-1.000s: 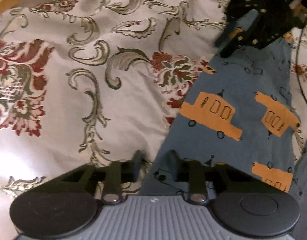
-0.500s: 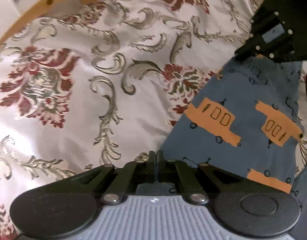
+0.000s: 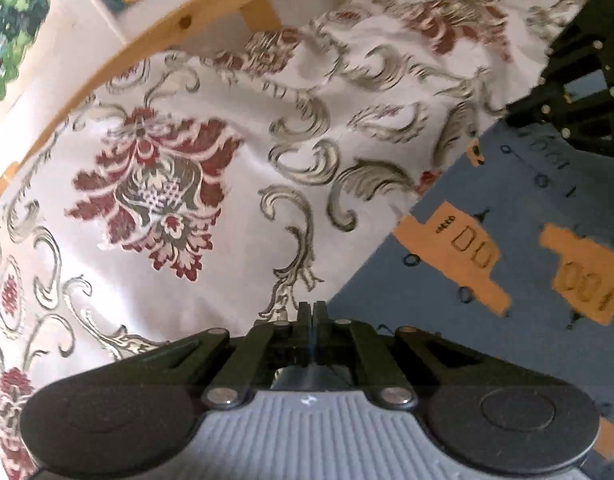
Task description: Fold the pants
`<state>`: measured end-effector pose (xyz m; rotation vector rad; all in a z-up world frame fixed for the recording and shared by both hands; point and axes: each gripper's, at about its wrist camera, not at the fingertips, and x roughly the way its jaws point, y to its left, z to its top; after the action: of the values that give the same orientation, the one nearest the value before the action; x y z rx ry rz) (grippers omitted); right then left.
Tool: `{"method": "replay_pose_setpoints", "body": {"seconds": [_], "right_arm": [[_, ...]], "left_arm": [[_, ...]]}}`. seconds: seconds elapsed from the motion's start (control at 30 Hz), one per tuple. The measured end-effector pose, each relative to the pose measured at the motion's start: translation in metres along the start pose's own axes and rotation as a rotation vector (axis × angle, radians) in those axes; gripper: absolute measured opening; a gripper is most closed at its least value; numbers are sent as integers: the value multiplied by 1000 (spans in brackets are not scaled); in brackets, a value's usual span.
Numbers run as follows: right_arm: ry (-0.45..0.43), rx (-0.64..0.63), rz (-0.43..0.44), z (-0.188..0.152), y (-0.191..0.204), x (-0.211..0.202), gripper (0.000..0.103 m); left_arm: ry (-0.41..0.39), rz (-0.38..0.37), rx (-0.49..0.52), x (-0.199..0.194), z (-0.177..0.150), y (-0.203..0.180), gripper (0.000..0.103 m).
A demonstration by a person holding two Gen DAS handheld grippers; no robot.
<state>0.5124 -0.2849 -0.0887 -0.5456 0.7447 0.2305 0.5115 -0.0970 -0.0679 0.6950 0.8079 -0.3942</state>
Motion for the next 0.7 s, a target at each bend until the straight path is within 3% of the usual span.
{"method": "replay_pose_setpoints", "body": {"seconds": [0.07,0.17,0.2,0.27,0.3,0.33,0.4,0.47,0.5,0.53,0.63,0.7], "right_arm": [[30,2,-12,-1,6,14,0],[35,10,1,-4,8,21,0],[29,28,3,-3,6,19,6],[7,75,17,-3,-1,12,30],[-1,93,21,-3,-5,8,52],[-17,103,36,-3,-7,2,65],[-49,104,93,-1,-8,-12,73],[-77,95,169,3,-5,-24,93],[-91,89,218,6,-1,-30,98],[-102,79,261,10,4,-35,102],[-111,19,326,24,26,-41,102],[-106,-36,328,36,45,-39,102]], "left_arm": [[6,52,1,13,-3,3,0],[27,12,-90,21,-8,29,0],[26,-15,-136,18,-11,40,2],[14,-93,-197,8,-18,60,10],[0,-124,-210,0,-22,69,22],[-17,-142,-213,-9,-26,77,30],[-64,-179,-196,-27,-40,93,66],[-93,-242,-166,-41,-51,110,80],[-92,-275,-151,-47,-57,117,85],[-82,-304,-139,-51,-61,121,87],[8,-355,-82,-53,-73,123,87],[64,-354,-4,-51,-80,115,76]]}}
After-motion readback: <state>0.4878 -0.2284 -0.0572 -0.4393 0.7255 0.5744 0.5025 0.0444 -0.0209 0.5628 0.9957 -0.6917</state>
